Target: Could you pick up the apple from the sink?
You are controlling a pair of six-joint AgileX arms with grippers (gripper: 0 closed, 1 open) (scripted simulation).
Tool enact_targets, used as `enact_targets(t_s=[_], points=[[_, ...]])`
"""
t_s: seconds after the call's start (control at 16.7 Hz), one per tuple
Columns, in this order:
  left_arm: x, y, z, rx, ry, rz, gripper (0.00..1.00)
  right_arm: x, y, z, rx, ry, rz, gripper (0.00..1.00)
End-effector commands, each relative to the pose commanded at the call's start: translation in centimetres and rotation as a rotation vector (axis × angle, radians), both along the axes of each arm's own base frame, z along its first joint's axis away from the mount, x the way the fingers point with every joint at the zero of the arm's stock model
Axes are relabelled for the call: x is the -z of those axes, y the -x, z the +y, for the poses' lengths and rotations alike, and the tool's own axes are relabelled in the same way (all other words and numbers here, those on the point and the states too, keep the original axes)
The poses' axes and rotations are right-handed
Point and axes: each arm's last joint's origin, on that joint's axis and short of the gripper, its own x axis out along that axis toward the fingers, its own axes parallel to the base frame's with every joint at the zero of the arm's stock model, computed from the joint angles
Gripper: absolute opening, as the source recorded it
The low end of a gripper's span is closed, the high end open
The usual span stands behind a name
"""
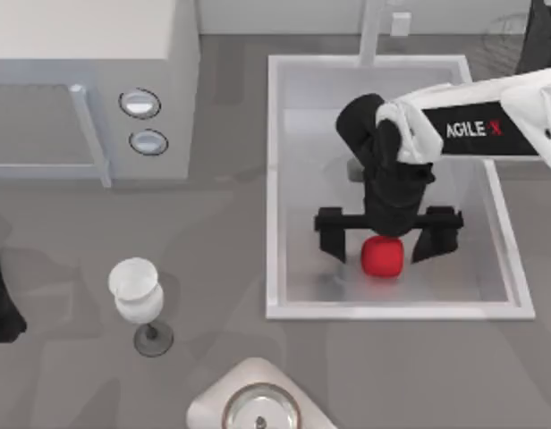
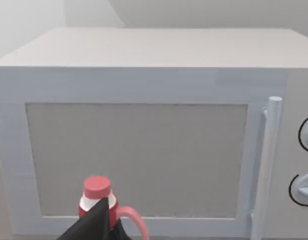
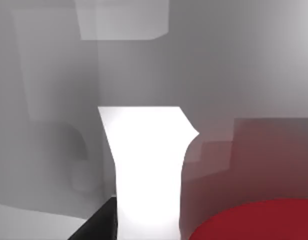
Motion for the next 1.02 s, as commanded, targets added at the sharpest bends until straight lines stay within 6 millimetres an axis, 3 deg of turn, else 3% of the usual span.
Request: enact_targets(t_s=[0.48, 0.96, 1.02], points=[[0.0, 0.0, 0.0, 0.000, 0.000, 0.000, 1.00, 0.0, 0.0, 0.0, 0.000, 0.000, 0.000, 0.02], [0.0, 0.0, 0.0, 0.000, 0.000, 0.000, 1.00, 0.0, 0.0, 0.0, 0.000, 0.000, 0.000, 0.00], [0.0, 0.0, 0.0, 0.000, 0.000, 0.000, 1.00, -3.1, -0.6, 0.1, -0.007, 0.000, -0.053, 0.00]])
